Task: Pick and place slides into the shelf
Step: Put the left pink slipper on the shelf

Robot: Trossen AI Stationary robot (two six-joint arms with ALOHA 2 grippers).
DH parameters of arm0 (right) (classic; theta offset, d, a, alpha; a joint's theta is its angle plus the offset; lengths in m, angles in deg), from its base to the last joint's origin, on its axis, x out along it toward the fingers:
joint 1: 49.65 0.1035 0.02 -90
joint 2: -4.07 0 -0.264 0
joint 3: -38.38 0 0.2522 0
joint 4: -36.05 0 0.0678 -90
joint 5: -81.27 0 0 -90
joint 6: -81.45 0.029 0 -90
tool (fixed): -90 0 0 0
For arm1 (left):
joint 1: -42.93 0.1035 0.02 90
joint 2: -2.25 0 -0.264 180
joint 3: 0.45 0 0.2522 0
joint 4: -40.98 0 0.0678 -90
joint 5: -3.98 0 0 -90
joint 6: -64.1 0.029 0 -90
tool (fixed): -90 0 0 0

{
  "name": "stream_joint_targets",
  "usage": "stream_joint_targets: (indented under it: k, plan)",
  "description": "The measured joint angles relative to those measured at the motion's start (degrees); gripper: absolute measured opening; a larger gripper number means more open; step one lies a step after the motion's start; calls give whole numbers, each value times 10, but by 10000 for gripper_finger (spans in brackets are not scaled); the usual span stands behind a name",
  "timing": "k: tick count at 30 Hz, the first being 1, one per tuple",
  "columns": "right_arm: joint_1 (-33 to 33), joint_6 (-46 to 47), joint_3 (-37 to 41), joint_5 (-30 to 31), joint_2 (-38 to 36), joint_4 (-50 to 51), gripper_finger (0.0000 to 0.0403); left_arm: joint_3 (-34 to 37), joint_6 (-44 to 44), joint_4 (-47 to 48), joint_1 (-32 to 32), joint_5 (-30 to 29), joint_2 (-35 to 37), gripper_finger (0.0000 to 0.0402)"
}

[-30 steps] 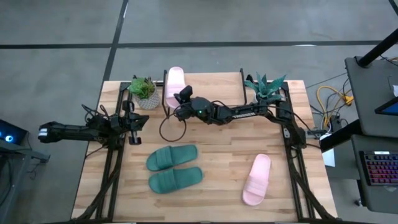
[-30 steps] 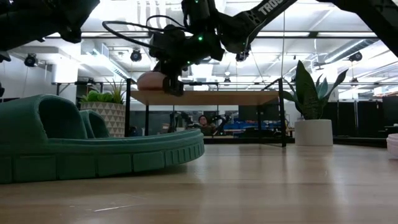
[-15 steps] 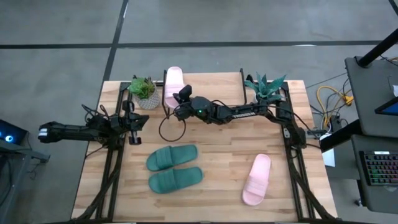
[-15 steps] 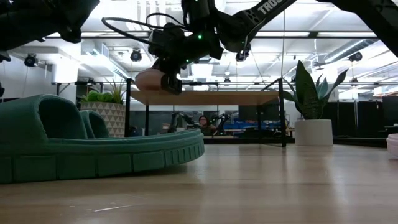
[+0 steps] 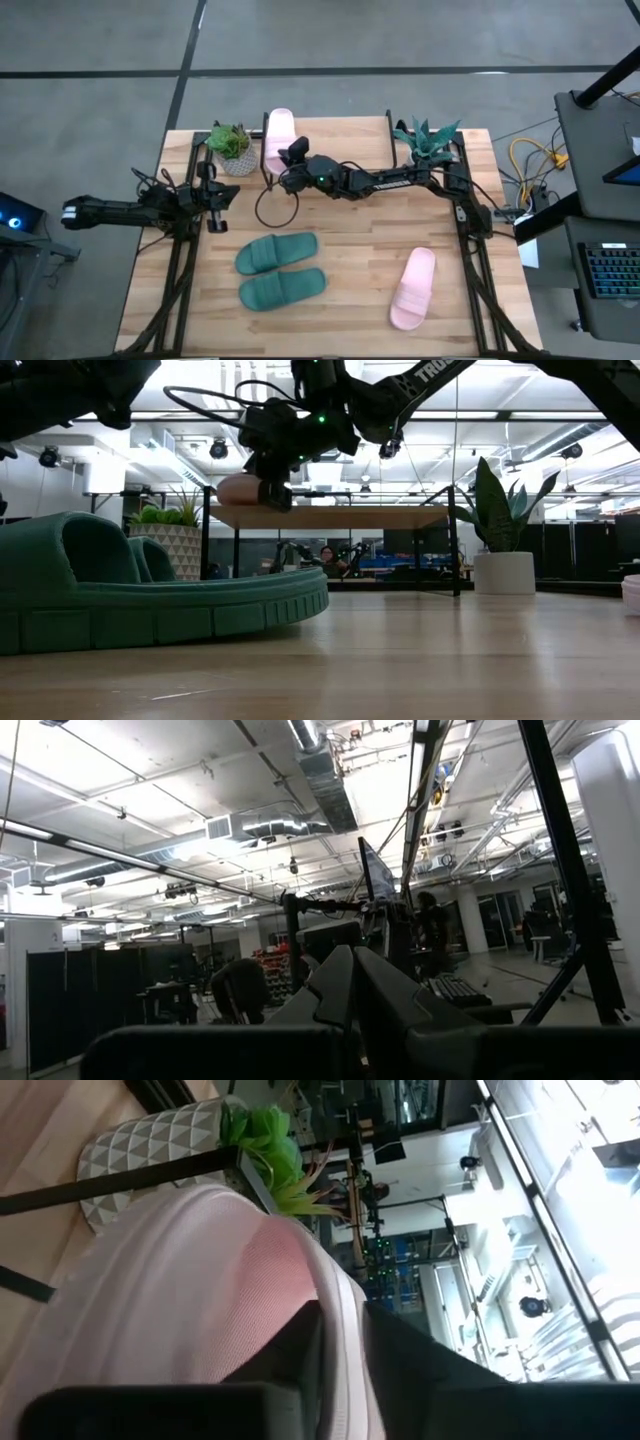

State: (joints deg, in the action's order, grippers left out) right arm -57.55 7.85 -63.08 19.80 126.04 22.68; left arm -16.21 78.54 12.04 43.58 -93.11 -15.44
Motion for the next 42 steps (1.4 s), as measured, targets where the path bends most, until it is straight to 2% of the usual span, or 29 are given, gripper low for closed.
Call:
stream_joint_targets:
  k: [6,12,18,30,39,42]
  plan:
    - [1,11,0,0,0,4,130,0,0,-1,0,0,0,0]
    - [5,16,0,5,-2,5,165,0,0,-1,0,0,0,0]
    - [11,16,0,28,-5,5,171,0,2,0,0,0,0,0]
    - [14,53,-1,31,-5,17,175,0,25,0,0,0,-3,0]
    - [15,176,-101,28,-6,232,176,0,25,0,0,0,-3,0]
    - [16,221,-141,-3,-6,301,176,0,25,0,0,0,-3,0]
